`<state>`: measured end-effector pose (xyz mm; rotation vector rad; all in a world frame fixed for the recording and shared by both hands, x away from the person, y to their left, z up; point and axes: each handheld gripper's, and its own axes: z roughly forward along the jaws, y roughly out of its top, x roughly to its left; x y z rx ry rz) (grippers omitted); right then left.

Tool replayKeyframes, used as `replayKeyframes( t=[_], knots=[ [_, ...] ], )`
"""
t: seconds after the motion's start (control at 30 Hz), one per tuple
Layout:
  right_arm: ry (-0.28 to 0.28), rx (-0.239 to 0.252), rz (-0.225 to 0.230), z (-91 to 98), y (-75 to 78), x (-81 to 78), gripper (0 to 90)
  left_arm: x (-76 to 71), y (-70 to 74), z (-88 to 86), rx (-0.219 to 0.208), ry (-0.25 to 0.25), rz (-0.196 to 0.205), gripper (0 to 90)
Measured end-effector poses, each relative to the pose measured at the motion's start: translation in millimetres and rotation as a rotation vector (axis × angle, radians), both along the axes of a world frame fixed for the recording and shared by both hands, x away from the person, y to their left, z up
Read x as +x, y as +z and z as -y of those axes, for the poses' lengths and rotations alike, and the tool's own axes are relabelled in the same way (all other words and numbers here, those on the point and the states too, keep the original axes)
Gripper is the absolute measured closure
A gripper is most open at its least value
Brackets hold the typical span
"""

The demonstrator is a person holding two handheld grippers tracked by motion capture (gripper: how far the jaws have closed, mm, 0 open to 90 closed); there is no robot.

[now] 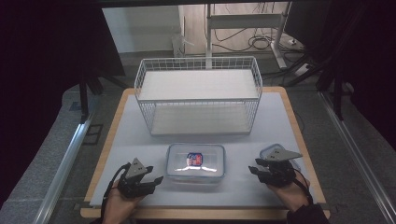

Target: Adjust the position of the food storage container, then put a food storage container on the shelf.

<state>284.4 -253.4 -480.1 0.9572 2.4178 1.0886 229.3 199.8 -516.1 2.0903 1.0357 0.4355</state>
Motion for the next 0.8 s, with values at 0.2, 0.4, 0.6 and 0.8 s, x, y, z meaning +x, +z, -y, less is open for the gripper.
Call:
replayKeyframes(
  t=[0.2,0.4,0.6,0.8],
  knots=[
    [0.035,0.006,-0.001,-7.2,-6.2,1.1,37.1,1.0,-1.9,0.7,0.020,0.012,-0.002,20.7],
    [0.050,0.028,-0.012,-10.5,-9.2,2.2,26.4,1.6,-2.9,0.6,0.030,0.023,-0.005,11.9],
    [0.054,0.020,-0.031,-13.0,-13.1,3.2,22.6,1.5,-2.8,1.4,0.027,0.020,-0.006,8.1],
    [0.055,0.027,-0.033,-13.4,-12.8,3.3,19.6,2.1,-1.5,-2.4,0.000,0.035,0.008,5.4]
  ],
)
